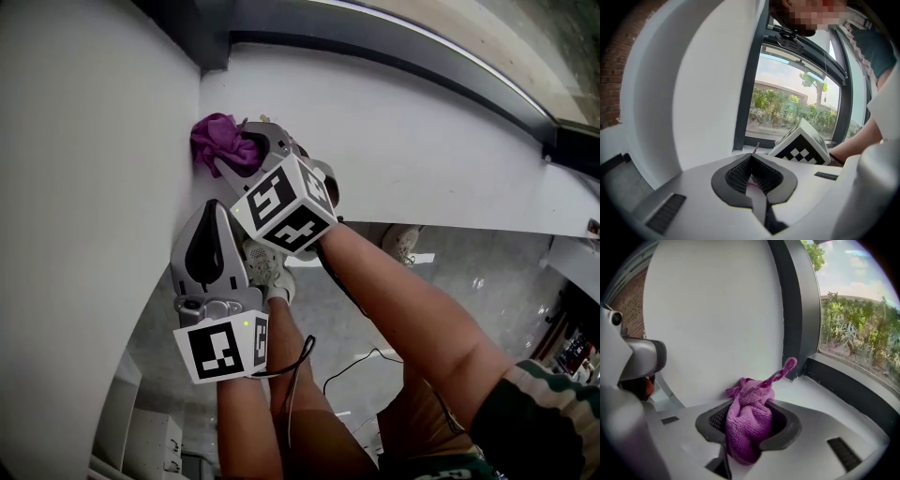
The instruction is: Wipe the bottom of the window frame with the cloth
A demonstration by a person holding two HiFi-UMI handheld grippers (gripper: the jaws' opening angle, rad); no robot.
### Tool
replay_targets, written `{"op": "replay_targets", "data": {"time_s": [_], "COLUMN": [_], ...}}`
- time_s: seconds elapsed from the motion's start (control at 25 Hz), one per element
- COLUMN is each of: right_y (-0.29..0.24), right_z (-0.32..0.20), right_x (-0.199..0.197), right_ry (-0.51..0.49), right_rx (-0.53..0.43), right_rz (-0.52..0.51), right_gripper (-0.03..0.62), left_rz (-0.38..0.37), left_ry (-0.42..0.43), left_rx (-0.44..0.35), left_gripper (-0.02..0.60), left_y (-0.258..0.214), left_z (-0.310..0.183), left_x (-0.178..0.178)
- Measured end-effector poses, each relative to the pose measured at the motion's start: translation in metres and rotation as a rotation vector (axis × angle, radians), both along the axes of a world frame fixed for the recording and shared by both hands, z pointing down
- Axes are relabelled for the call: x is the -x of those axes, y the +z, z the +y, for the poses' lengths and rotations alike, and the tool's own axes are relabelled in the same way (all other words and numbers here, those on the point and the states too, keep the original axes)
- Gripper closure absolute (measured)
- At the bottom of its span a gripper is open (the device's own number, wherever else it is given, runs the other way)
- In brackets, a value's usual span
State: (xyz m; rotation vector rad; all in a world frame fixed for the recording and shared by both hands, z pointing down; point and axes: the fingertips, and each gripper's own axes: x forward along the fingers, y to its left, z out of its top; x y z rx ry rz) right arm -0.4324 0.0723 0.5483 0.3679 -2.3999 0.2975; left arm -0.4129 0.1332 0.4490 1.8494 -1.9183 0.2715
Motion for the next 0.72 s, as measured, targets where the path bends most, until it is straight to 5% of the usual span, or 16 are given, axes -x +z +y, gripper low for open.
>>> {"op": "replay_targets", "data": {"time_s": [0.36, 0.56, 0.72], "right_y": [-0.006, -0.035, -0.019], "right_z": [-0.023, -0.043, -0.054], "right_x": [0.004, -0.012, -0.023], "right_ry": [0.005, 0.112, 0.139], "right_rx": [-0.037, -0.040, -0.016], "right_rz": [-0.011, -0.128, -0.079], "right_gripper": [0.442, 0.442, 0.442], "left_rz": [-0.003, -0.010, -0.026], "left_ry": [0.005, 0.006, 0.008], "left_rx": [-0.022, -0.010, 0.011], "left_gripper": [0.578, 0.578, 0.578], "left_y": [-0.010, -0.008, 0.001], "left_z": [-0.019, -0.025, -0.033], "left_x": [0.000, -0.001, -0.002]}}
